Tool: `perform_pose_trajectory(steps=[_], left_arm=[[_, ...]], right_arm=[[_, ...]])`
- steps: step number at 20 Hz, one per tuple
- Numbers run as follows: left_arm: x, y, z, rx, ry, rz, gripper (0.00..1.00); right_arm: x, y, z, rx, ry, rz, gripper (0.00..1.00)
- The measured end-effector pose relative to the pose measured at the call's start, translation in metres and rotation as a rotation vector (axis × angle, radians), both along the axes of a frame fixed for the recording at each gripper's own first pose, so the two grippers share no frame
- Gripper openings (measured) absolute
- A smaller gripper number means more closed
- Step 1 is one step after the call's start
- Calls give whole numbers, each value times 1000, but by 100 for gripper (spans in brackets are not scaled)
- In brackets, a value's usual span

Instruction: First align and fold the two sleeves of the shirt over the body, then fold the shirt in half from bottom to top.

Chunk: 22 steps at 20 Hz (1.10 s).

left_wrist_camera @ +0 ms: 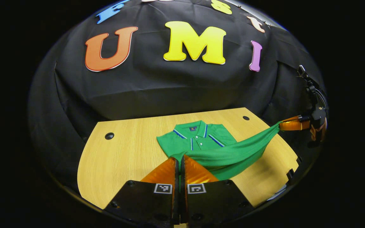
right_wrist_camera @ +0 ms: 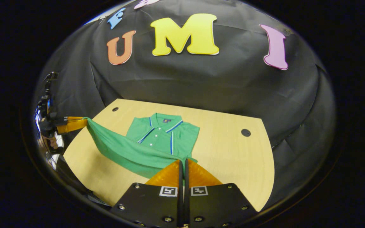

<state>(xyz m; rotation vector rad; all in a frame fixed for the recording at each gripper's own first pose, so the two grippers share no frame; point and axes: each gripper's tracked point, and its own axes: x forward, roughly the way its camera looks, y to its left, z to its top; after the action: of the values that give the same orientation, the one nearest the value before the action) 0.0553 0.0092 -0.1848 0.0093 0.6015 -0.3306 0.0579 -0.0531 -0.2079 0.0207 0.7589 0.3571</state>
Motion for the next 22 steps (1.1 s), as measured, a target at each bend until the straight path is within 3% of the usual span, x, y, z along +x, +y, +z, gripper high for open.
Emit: perform_pose_trajectory(steps=[7, 8, 9, 22], left_arm=[[67, 1, -4, -1, -40, 18, 4], [78, 3, -8, 12, -48, 19, 0], [88, 4, -12, 20, -52, 21, 4], [188, -6, -101, 38, -58, 67, 3]], right_arm=[[69, 15, -2, 10, -36, -10, 1], [79, 17, -6, 12, -38, -12, 1], [90, 20, -12, 13, -39, -14, 1], [208, 45, -99, 14, -73, -30, 1]])
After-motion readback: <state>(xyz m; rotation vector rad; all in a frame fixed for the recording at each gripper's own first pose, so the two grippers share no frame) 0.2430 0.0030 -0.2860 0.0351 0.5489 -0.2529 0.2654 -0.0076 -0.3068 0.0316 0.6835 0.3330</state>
